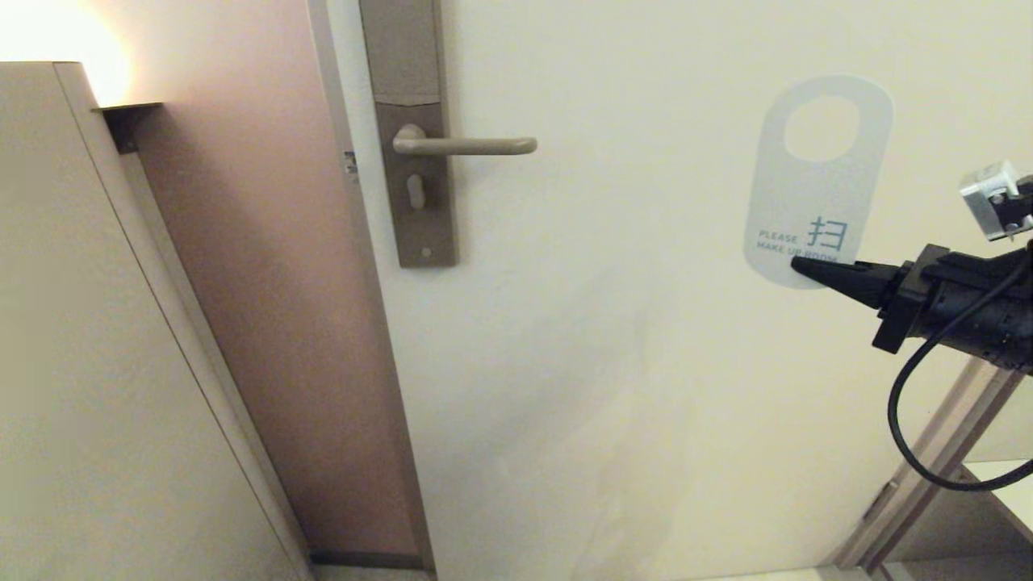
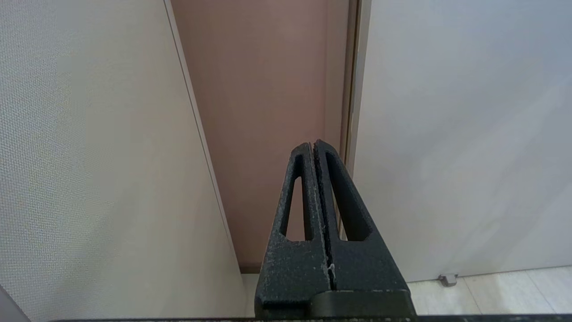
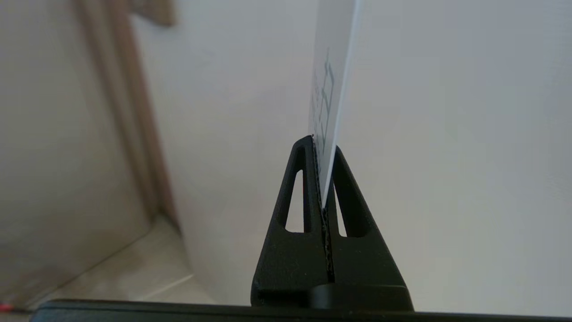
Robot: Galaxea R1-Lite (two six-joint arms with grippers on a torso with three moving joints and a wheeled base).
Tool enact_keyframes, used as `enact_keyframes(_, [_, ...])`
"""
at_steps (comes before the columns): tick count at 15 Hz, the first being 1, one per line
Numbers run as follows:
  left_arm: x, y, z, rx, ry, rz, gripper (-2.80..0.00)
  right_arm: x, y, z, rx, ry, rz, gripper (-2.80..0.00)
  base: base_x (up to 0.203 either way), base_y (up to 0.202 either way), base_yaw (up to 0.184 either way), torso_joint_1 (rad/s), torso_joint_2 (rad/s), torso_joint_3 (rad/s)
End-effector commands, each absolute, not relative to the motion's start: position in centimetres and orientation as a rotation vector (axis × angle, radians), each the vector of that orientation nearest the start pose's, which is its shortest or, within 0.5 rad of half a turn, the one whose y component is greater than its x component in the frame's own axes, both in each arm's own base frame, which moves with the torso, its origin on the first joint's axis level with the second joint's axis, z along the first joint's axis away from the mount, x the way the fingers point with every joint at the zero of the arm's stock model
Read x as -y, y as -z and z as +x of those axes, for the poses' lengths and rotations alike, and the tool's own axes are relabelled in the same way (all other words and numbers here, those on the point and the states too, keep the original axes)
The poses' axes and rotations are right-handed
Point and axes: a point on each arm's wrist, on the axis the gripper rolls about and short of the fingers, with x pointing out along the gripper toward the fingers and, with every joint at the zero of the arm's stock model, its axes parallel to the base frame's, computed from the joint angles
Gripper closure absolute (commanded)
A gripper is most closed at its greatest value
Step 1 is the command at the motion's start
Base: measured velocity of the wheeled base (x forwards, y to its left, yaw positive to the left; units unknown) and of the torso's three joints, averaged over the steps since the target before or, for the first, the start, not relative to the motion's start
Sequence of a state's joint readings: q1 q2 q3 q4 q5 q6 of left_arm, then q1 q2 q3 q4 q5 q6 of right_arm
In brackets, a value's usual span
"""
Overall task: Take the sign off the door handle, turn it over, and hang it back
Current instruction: Hang the sign back with the other side facing out
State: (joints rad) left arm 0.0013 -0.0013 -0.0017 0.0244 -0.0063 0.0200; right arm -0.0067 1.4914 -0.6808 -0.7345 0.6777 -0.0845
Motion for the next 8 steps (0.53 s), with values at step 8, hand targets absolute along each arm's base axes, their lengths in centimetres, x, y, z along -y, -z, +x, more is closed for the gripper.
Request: enact_keyframes(8, [0.0,-7.3,-2.3,-0.023,0.006,0.020,0.00,-3.9,-22.7,25.1,-0.100,-0.787,-0.036,0.00,0.000,0.000,0.000,0.000,0.00,0.000])
